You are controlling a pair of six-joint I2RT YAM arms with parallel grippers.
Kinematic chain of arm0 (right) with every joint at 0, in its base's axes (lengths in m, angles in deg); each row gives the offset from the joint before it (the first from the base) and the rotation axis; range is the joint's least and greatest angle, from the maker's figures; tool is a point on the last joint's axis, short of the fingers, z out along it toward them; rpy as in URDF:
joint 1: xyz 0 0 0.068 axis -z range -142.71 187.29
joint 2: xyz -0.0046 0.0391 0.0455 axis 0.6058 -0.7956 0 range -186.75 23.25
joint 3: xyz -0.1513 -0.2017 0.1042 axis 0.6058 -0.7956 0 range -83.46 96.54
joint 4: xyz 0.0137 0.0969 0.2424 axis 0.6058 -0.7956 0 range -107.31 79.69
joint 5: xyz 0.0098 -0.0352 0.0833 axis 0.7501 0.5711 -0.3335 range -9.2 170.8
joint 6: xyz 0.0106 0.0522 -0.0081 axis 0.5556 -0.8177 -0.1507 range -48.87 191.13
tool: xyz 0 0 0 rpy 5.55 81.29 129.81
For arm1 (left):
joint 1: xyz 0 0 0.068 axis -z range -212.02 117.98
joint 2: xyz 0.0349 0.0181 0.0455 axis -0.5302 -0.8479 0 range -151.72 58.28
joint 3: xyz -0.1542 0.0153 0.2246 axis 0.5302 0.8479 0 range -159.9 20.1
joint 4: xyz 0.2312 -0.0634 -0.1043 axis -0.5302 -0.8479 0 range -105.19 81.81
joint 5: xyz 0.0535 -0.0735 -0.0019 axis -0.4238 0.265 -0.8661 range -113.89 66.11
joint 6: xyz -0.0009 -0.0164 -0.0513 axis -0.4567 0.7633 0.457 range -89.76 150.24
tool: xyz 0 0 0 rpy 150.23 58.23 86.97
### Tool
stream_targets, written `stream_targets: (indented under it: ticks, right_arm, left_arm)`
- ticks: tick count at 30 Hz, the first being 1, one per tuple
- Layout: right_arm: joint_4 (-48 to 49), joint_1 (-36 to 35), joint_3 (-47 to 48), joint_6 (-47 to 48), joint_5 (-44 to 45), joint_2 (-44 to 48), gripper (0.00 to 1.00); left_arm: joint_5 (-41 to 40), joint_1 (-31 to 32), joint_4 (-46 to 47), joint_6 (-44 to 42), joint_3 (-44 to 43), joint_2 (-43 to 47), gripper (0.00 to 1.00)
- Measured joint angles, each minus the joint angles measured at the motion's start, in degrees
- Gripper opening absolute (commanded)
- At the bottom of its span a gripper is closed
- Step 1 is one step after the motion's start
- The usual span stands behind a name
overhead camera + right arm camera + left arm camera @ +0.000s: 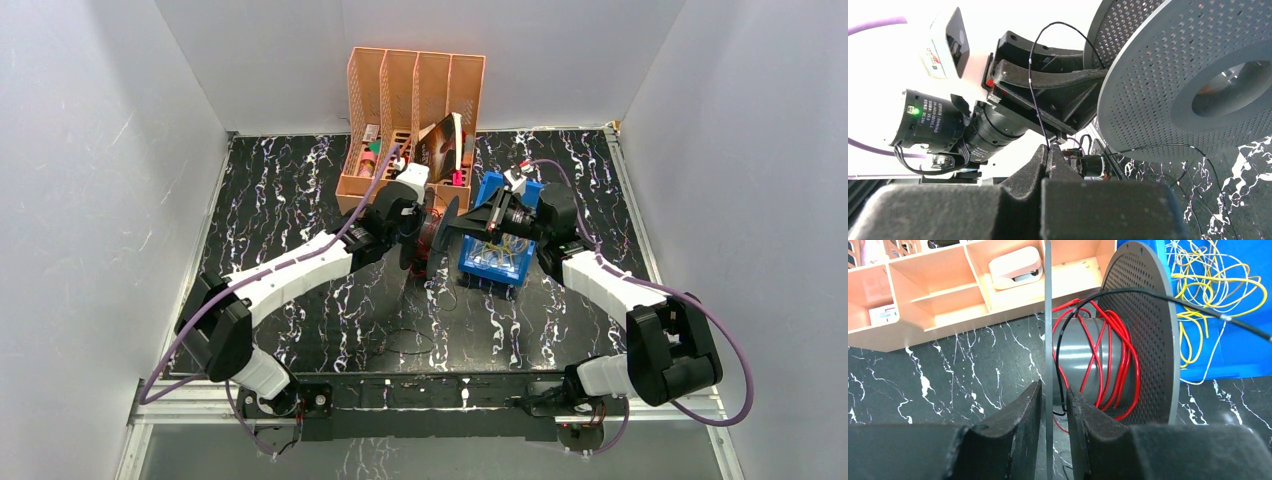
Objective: Wrap the cables
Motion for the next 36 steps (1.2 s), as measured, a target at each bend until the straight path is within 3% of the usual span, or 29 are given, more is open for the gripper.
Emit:
stream_targets:
  ticks: [6,12,23,30,36]
  right_arm:
    - [1.1,0.7,0.0,-0.8,-0.3,0.0,0.00]
    - [1.2,0.9,0.0,-0.9,-0.9,0.0,0.00]
    - [0.8,1.6,0.0,0.0,-1.3,0.0,0.00]
    - [-13.8,3.2,3.0,11.6,1.2,0.4,0.00]
    - [-28.0,3.4,9.9,25.9,9.2,4.0,0.00]
  left_arm:
    - [0.0,0.0,-0.1,-0.2,-0.2,-0.4,0.27]
    - [0.0,-0.1,0.0,-0.5,-0.5,-1.0,0.00]
    - [0.1,-0.2,-0.5,-1.4,-1.2,-1.4,0.00]
    - [4.4,-0.3,-4.9,-3.4,-1.2,1.0,0.00]
    - [8.7,-0.3,-10.4,-5.4,-1.0,4.7,0.00]
